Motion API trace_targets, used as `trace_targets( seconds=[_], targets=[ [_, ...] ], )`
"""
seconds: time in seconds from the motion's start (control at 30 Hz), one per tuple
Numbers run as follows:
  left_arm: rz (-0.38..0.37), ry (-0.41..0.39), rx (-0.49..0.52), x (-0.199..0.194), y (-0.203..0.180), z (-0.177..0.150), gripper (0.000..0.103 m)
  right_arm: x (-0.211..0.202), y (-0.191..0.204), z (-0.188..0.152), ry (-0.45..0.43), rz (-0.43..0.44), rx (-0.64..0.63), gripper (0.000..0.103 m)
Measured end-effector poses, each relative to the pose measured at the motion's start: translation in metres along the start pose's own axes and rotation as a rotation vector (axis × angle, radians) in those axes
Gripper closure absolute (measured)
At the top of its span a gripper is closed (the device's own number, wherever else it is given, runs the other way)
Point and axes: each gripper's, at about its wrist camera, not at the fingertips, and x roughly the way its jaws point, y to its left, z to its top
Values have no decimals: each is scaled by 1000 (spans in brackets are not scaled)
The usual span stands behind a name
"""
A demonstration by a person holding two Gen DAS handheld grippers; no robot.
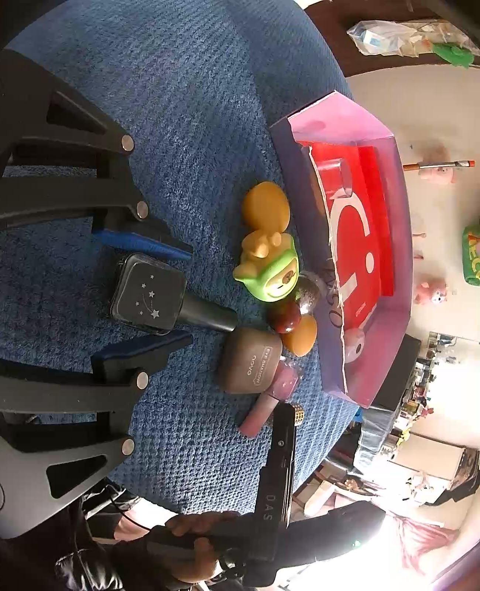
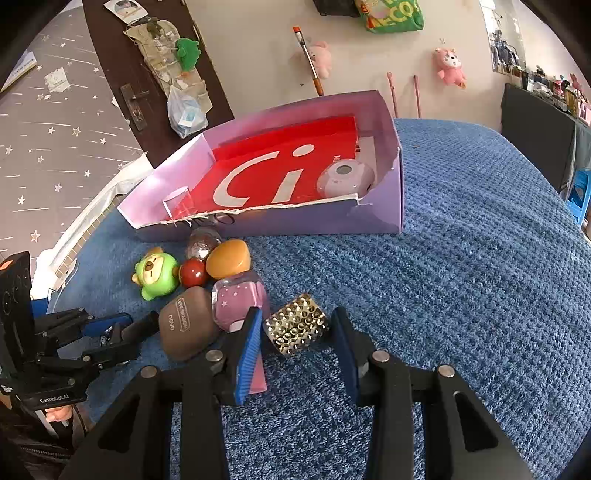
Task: Organize rigid objects
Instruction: 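Hold the black bottle in the left tool while the right tool holds the gold cylinder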
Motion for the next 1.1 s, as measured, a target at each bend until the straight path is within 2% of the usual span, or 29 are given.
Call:
trace_targets(
  seconds=[0.4, 0.6, 0.8, 1.1],
  targets=[
    [0, -34, 4, -15, -4, 4, 66, -7, 0, 5, -17, 11, -2, 62],
    [-5, -72, 6, -27, -4, 16, 67, -14, 3, 8, -34, 20, -8, 62],
    [-12, -47, 16, -18, -6, 17, 67, -17, 8, 20, -43, 34, -30, 62],
    [-17, -20, 7, -10, -4, 7, 68, -5, 8, 13, -14, 38, -17, 62]
  ],
)
